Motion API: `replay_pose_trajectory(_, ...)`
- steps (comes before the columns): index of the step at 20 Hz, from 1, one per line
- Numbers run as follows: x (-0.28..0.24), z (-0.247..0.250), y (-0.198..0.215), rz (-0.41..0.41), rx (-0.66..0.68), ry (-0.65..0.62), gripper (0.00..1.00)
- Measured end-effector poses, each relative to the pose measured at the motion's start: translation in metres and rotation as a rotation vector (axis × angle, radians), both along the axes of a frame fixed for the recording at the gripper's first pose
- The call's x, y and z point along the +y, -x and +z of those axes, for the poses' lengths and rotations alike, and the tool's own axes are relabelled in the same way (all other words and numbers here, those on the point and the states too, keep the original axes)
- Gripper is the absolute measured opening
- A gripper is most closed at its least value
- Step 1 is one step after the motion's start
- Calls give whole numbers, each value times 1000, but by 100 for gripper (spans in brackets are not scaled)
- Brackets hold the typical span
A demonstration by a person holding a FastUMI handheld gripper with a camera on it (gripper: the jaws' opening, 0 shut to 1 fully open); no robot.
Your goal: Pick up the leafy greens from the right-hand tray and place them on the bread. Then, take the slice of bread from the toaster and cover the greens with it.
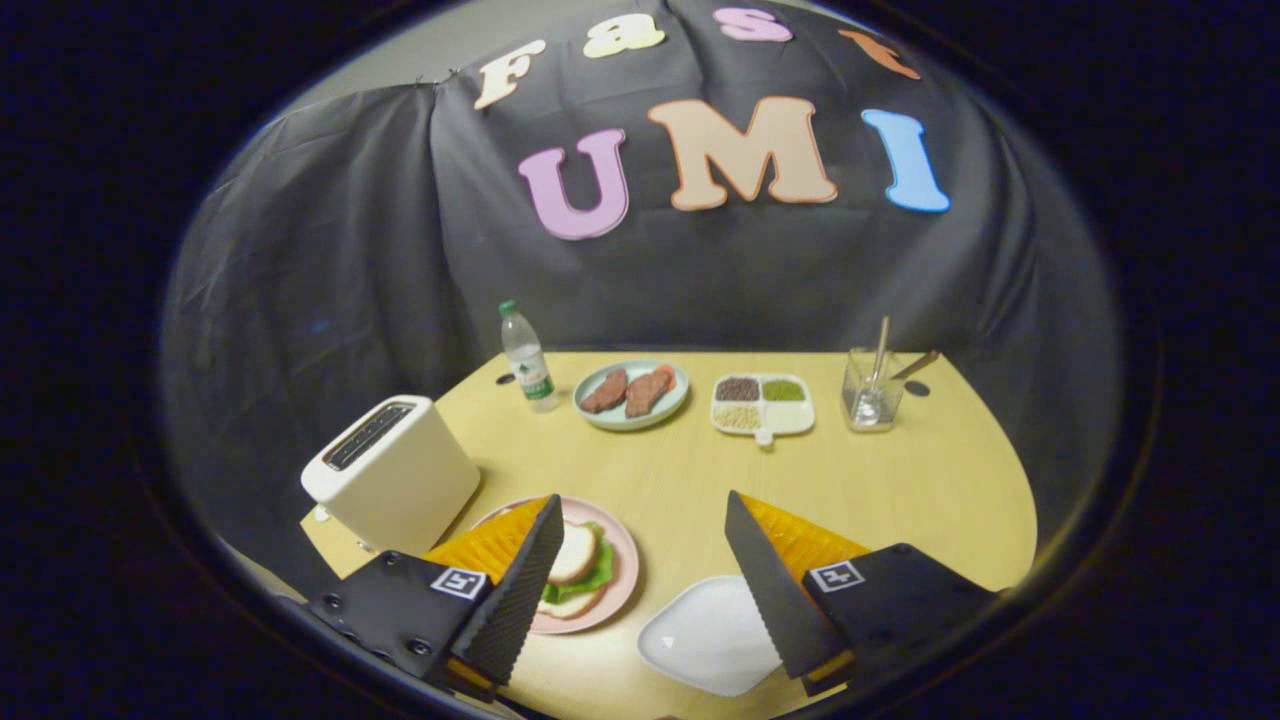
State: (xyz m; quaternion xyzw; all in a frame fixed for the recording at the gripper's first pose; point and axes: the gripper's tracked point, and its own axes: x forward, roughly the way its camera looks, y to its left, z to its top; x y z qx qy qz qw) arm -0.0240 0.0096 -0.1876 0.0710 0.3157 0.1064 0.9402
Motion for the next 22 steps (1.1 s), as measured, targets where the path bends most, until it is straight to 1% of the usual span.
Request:
replay_pose_trajectory(4,-34,35,-20,-54,-156,64,100)
replay_pose_trajectory(8,-63,65,-34,-136,-282,97,100)
replay_pose_trajectory(10,-74,72,-37,-162,-310,109,100)
replay_pose_trajectory(13,-83,84,-45,-194,-347,96,100)
replay_pose_trajectory(15,-88,92,-48,-202,-376,100,100)
replay_pose_trajectory(22,-89,107,-57,-184,-433,125,100)
